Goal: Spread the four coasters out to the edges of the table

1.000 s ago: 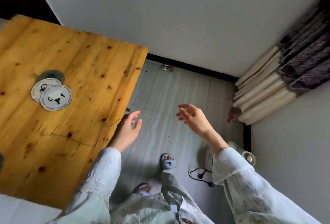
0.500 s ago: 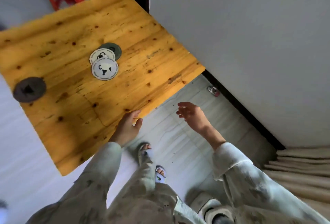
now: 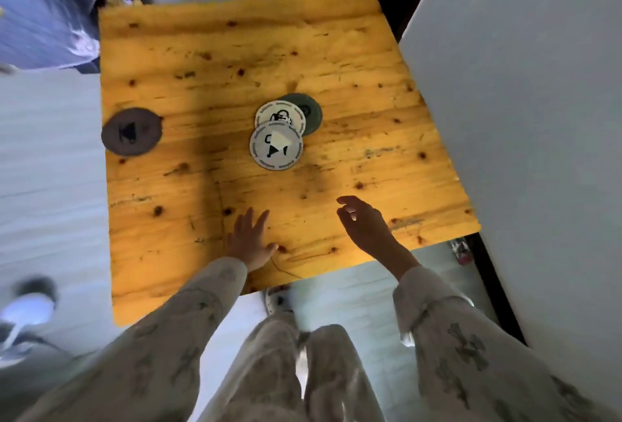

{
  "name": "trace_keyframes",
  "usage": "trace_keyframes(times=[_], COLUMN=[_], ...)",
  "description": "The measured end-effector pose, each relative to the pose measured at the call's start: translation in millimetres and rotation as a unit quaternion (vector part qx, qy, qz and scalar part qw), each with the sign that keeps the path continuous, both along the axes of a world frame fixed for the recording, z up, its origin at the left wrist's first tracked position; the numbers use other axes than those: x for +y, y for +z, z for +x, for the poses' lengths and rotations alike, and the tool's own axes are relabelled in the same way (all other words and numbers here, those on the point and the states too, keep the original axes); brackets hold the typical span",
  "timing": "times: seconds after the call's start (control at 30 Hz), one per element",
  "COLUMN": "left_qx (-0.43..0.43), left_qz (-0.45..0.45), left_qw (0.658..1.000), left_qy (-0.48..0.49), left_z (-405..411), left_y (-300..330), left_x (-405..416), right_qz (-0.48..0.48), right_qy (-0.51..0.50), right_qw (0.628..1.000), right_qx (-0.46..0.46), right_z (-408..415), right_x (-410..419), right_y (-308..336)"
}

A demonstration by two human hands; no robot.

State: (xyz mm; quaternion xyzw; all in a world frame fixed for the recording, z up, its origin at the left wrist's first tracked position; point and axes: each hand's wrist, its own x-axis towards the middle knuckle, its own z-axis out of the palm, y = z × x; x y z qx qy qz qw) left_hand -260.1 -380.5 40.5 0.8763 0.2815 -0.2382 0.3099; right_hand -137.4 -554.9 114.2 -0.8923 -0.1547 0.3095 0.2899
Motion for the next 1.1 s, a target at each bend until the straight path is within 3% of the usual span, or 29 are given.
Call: trace_keyframes(times=[0.23,0.4,0.63,0.8,1.0,1.1], left_qx=[0.012,0.094,0.084,0.095,0.101,0.103], left_qz=[0.027,0.053,0.083,0.088,0.095,0.092], left_qw=[1.000,0.993,0.991,0.990,0.989,0.989], left_qy=[0.010,0.049,0.059,0.056,0.051,0.050], left_z=[10.6,9.9,7.9,5.6,7.7,7.2], left_y=[-11.1,-26.7,-42.4,-43.2,-40.0,-38.2], left_x=[25.5,28.5,21.6,22.2,22.2,21.7], right_qz=[-0.072,-0.106,-0.127,-0.177,-0.162,-0.133], right_qy=[0.165,0.239,0.396,0.462,0.441,0.374], right_qw=[0.984,0.964,0.892,0.848,0.845,0.883], right_qx=[0.003,-0.043,-0.179,-0.188,-0.257,-0.252], right_z=[42.5,76.0,123.7,137.6,134.9,131.5], right_x=[58.7,105.1,170.7,211.5,210.5,195.8], right_y=[-32.3,-60.2,-84.1,-97.0,-93.6,-89.3])
